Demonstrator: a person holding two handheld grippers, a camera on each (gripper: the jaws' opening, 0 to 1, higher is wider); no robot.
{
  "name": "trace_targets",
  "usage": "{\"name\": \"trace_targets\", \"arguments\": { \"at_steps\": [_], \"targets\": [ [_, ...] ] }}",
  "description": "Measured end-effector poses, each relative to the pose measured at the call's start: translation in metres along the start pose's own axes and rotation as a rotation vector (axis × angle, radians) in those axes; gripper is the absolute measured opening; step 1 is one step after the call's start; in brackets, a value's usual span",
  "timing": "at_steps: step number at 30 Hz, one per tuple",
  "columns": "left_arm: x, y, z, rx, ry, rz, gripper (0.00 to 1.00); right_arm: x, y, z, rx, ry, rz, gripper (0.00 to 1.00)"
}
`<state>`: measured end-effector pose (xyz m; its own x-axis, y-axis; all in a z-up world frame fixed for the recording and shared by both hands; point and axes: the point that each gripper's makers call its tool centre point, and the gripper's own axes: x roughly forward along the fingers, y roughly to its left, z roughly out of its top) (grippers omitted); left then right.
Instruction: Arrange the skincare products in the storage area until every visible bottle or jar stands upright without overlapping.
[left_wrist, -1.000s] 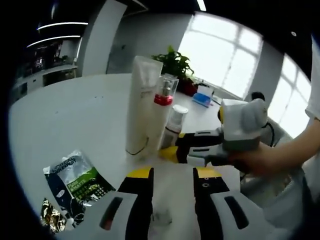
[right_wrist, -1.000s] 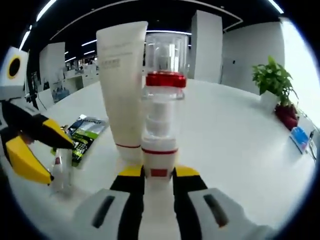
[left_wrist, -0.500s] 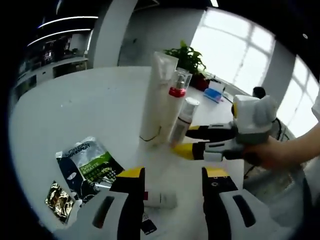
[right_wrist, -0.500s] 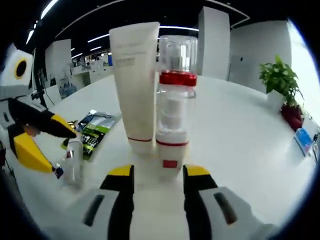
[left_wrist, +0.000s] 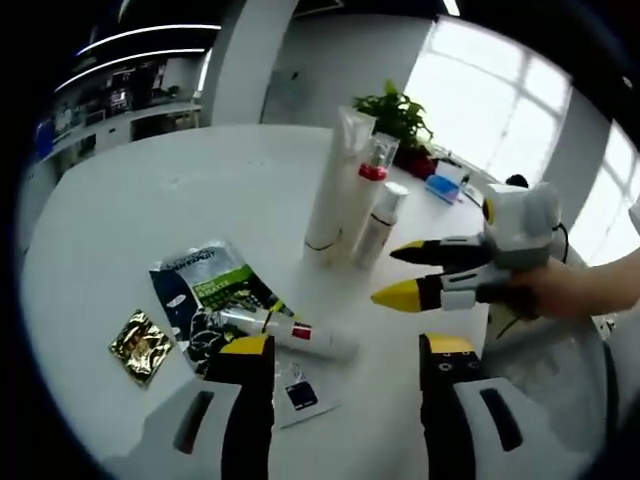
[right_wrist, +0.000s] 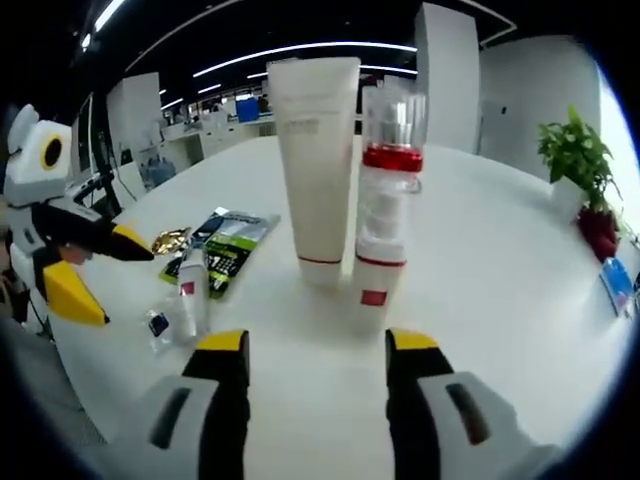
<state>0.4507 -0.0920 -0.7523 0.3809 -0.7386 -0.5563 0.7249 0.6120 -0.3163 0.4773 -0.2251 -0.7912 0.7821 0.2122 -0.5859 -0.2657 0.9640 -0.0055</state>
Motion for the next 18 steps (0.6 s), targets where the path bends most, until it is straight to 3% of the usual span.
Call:
{"name": "trace_targets", "arguments": {
  "at_steps": [18],
  "targets": [
    [-0.049, 0.007, -0.035, -0.082, -0.009, 0.076, 0.61, -0.032, 0.027, -0.014, 0.014, 0.031, 0.108, 0.71]
  ]
}}
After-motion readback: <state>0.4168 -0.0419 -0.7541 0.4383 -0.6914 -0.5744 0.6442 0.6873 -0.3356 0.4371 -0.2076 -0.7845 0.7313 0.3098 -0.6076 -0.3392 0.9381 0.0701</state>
